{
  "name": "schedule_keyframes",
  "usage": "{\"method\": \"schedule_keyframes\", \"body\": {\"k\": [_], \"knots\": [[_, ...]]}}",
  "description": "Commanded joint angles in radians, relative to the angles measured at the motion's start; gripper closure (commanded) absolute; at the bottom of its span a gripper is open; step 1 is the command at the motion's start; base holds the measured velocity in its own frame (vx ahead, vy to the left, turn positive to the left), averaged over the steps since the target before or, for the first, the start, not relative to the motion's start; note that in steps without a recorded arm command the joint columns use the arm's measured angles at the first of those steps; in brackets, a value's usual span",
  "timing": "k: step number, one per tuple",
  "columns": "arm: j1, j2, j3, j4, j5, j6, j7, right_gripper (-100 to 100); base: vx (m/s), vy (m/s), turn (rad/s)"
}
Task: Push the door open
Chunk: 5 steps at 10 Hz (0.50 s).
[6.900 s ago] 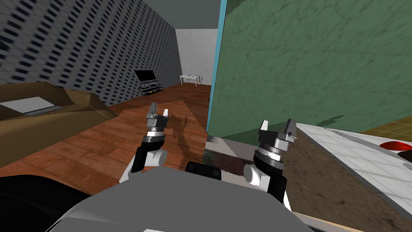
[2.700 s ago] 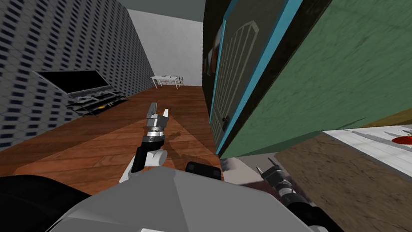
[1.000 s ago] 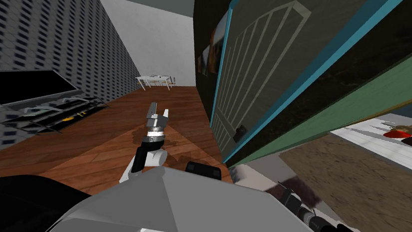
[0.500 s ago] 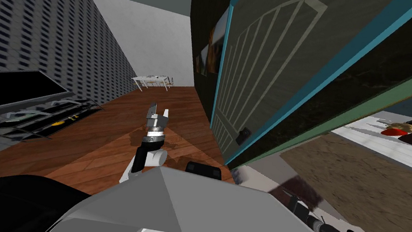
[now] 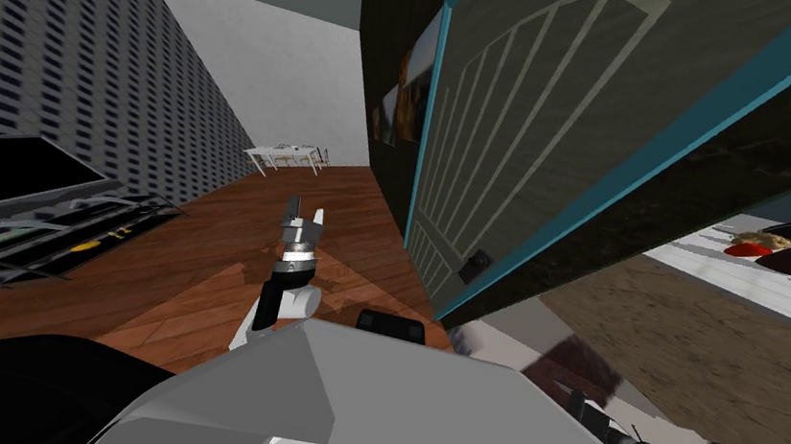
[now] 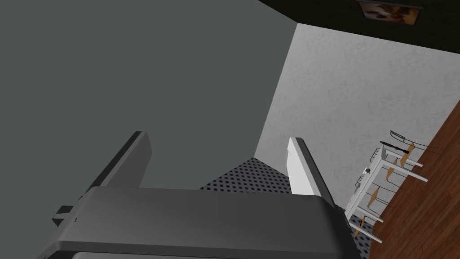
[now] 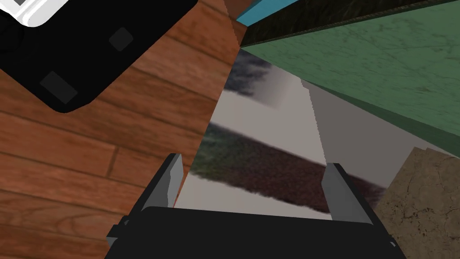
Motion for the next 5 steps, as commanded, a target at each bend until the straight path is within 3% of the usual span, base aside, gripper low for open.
{"method": "schedule_keyframes", "body": {"k": [1,4,5], "knots": [[0.027,-0.032,-0.009,0.005,-0.034,0.021,-0.009,-100,0.114,0.143,-0.062],[0.065,-0.101,-0.018,0.027,-0.102,0.069,-0.034,-100,0.109,0.132,-0.077],[0.072,-0.115,-0.020,0.031,-0.115,0.078,-0.039,-100,0.111,0.114,-0.067]]}}
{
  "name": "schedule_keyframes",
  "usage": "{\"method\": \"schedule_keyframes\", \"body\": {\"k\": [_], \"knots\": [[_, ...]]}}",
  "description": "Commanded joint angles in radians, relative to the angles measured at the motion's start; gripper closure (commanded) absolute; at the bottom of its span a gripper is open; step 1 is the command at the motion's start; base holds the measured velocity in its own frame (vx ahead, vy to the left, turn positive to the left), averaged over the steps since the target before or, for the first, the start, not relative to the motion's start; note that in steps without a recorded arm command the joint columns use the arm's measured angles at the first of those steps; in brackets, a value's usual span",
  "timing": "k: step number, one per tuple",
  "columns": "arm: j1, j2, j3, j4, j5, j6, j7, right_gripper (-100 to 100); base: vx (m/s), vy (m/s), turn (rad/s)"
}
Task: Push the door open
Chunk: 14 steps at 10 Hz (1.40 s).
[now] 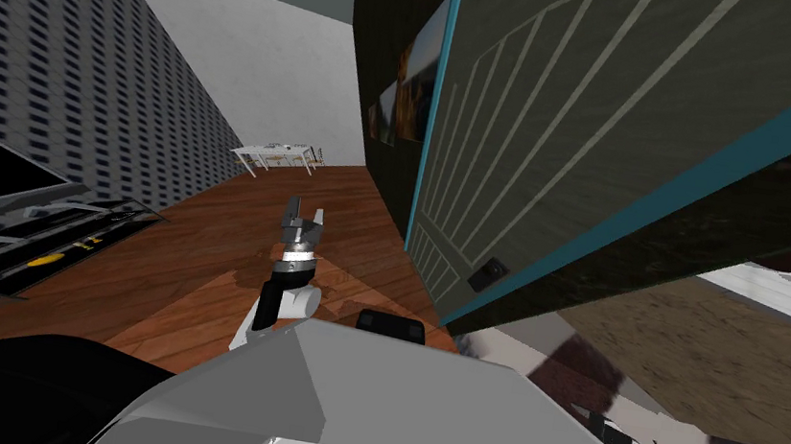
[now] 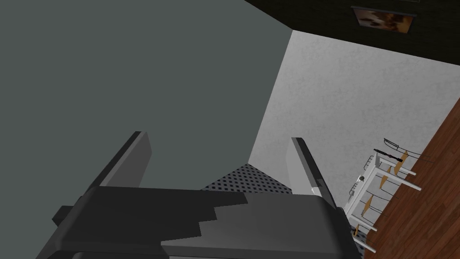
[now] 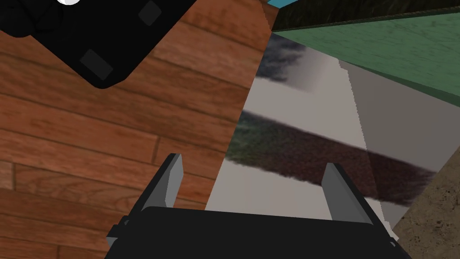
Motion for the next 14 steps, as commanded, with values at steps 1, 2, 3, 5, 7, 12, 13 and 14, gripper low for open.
{"method": "schedule_keyframes", "body": {"k": [1,2,3,5,7,12,13,14], "knots": [[0.030,-0.036,-0.010,0.006,-0.030,0.027,-0.020,-100,0.113,0.107,-0.077],[0.037,-0.050,-0.012,0.010,-0.044,0.037,-0.025,-100,0.095,0.089,-0.055],[0.052,-0.078,-0.015,0.020,-0.071,0.057,-0.035,-100,0.105,0.111,-0.065],[0.067,-0.106,-0.019,0.029,-0.099,0.076,-0.045,-100,0.081,0.115,-0.060],[0.089,-0.148,-0.024,0.044,-0.140,0.105,-0.060,-100,0.107,0.097,-0.067],[0.149,-0.260,-0.038,0.082,-0.249,0.183,-0.100,-100,0.100,0.105,-0.071],[0.156,-0.274,-0.040,0.087,-0.263,0.193,-0.105,-100,0.096,0.099,-0.062],[0.164,-0.287,-0.042,0.092,-0.276,0.202,-0.110,-100,0.089,0.086,-0.037]]}}
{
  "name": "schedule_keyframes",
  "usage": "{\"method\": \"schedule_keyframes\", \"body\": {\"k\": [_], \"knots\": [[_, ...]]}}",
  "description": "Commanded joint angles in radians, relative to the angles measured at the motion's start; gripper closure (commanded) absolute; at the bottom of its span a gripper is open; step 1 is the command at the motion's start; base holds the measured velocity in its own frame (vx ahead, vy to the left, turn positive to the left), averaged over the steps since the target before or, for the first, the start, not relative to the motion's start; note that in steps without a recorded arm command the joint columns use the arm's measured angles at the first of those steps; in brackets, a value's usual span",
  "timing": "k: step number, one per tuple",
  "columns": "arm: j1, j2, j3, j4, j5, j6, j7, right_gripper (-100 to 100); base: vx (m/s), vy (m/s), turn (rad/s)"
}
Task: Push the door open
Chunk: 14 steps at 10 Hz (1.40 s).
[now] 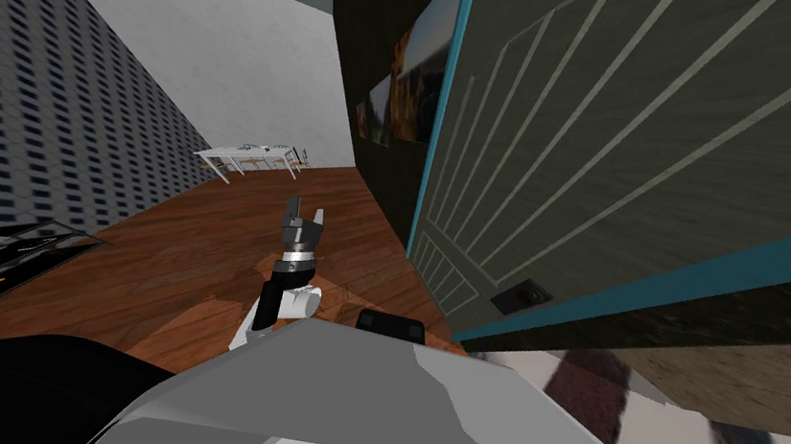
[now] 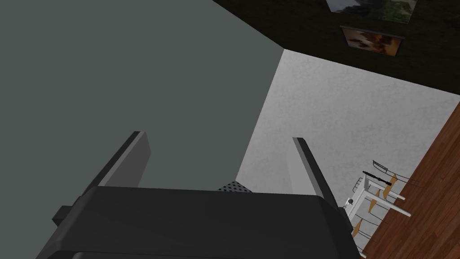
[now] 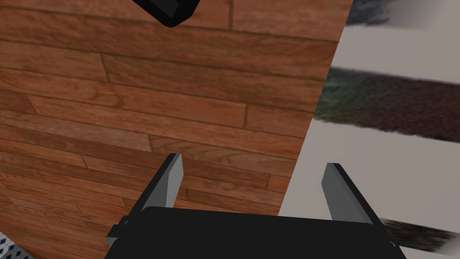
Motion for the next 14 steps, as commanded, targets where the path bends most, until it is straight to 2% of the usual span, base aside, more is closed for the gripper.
{"method": "schedule_keyframes", "body": {"k": [1,2,3,4,5,6,7,8,9,10,12,14], "knots": [[0.021,-0.037,-0.005,0.012,-0.034,0.025,-0.018,-100,0.115,0.071,-0.068],[0.029,-0.051,-0.007,0.017,-0.048,0.035,-0.023,-100,0.111,0.068,-0.065],[0.043,-0.078,-0.010,0.028,-0.075,0.054,-0.033,-100,0.102,0.091,-0.071],[0.051,-0.092,-0.012,0.033,-0.088,0.064,-0.038,-100,0.100,0.079,-0.052],[0.066,-0.120,-0.016,0.044,-0.115,0.083,-0.048,-100,0.118,0.082,-0.065],[0.073,-0.134,-0.018,0.049,-0.129,0.093,-0.053,-100,0.132,0.098,-0.061],[0.088,-0.162,-0.021,0.059,-0.156,0.112,-0.063,-100,0.118,0.082,-0.089],[0.095,-0.175,-0.023,0.065,-0.170,0.121,-0.068,-100,0.102,0.058,-0.058],[0.110,-0.203,-0.027,0.075,-0.197,0.141,-0.078,-100,0.117,0.078,-0.057],[0.117,-0.217,-0.028,0.080,-0.210,0.150,-0.083,-100,0.115,0.075,-0.059],[0.147,-0.271,-0.035,0.102,-0.264,0.188,-0.102,-100,0.111,0.070,-0.088],[0.161,-0.298,-0.039,0.114,-0.290,0.207,-0.112,-100,0.102,0.061,-0.040]]}}
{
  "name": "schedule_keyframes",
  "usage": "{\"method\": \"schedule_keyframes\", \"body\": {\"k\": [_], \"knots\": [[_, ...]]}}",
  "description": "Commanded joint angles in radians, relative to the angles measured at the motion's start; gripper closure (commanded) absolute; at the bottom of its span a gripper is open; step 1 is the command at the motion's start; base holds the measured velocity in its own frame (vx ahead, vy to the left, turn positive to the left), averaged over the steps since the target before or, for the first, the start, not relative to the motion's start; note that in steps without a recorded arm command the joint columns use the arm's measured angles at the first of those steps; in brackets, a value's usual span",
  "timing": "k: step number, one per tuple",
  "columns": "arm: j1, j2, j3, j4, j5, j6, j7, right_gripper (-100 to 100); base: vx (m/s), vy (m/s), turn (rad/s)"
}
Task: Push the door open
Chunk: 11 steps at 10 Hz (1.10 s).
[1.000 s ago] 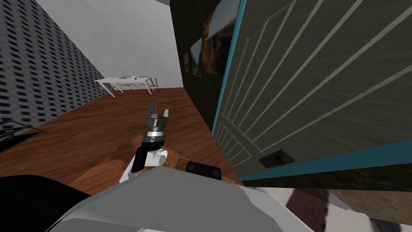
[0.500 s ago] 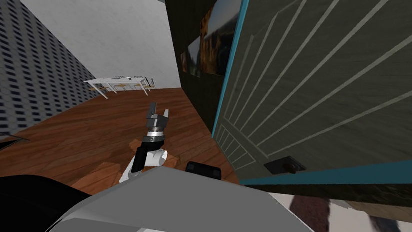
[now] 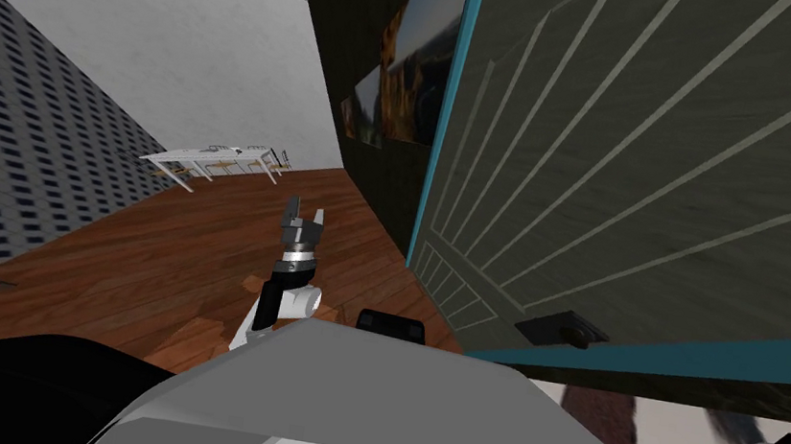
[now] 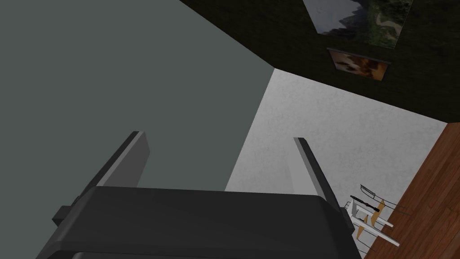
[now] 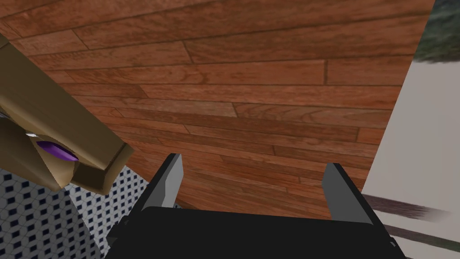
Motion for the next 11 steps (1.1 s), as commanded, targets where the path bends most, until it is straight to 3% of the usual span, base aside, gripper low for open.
{"method": "schedule_keyframes", "body": {"k": [1,2,5,9,11], "knots": [[0.019,-0.038,0.001,0.017,-0.039,0.020,-0.010,-100,0.117,0.046,-0.066],[0.033,-0.065,-0.002,0.028,-0.065,0.039,-0.020,-100,0.164,0.037,-0.076],[0.055,-0.105,-0.007,0.046,-0.104,0.066,-0.034,-100,0.100,0.030,-0.044],[0.112,-0.211,-0.021,0.092,-0.209,0.140,-0.073,-100,0.131,0.043,-0.077],[0.134,-0.249,-0.026,0.110,-0.247,0.167,-0.087,-100,0.133,0.035,-0.061]]}}
